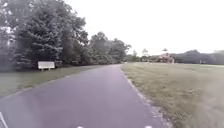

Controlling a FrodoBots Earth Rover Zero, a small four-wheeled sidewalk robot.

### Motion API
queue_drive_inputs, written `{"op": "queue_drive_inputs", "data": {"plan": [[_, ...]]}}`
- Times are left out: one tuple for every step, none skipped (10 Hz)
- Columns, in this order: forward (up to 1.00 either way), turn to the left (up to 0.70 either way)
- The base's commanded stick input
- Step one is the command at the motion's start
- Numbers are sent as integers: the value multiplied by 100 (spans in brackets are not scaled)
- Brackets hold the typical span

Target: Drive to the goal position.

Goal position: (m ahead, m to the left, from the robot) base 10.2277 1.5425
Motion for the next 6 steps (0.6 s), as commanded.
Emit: {"op": "queue_drive_inputs", "data": {"plan": [[70, 1], [70, 8], [70, 8], [70, 0], [70, 0], [70, 0]]}}
